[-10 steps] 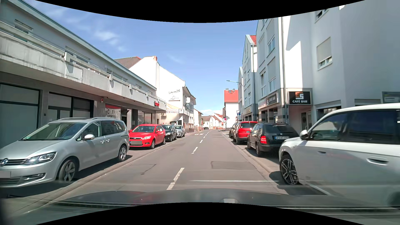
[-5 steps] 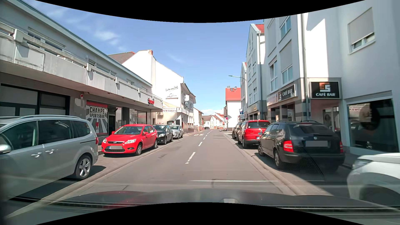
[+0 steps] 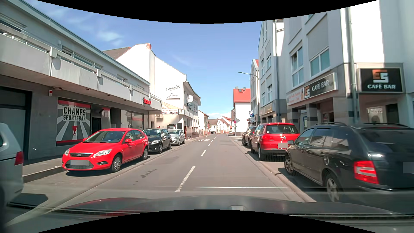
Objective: Follow the waypoints while adhering to traffic rules and regulations
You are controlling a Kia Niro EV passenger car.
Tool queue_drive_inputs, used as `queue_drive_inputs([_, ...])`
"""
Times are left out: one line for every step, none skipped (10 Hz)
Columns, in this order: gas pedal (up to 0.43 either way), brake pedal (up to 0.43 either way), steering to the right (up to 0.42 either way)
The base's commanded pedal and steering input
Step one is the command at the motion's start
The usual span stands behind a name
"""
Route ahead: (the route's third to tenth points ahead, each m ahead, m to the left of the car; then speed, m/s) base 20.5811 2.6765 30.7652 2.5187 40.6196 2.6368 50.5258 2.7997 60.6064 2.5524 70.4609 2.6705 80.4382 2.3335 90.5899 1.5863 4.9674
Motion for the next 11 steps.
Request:
queue_drive_inputs([0.047, 0.0, 0.002])
queue_drive_inputs([0.047, 0.0, 0.002])
queue_drive_inputs([0.047, 0.0, 0.002])
queue_drive_inputs([0.047, 0.0, 0.0])
queue_drive_inputs([0.047, 0.0, 0.0])
queue_drive_inputs([0.047, 0.0, 0.0])
queue_drive_inputs([0.047, 0.0, -0.001])
queue_drive_inputs([0.047, 0.0, 0.0])
queue_drive_inputs([0.047, 0.0, 0.0])
queue_drive_inputs([0.047, 0.0, 0.0])
queue_drive_inputs([0.047, 0.0, -0.001])
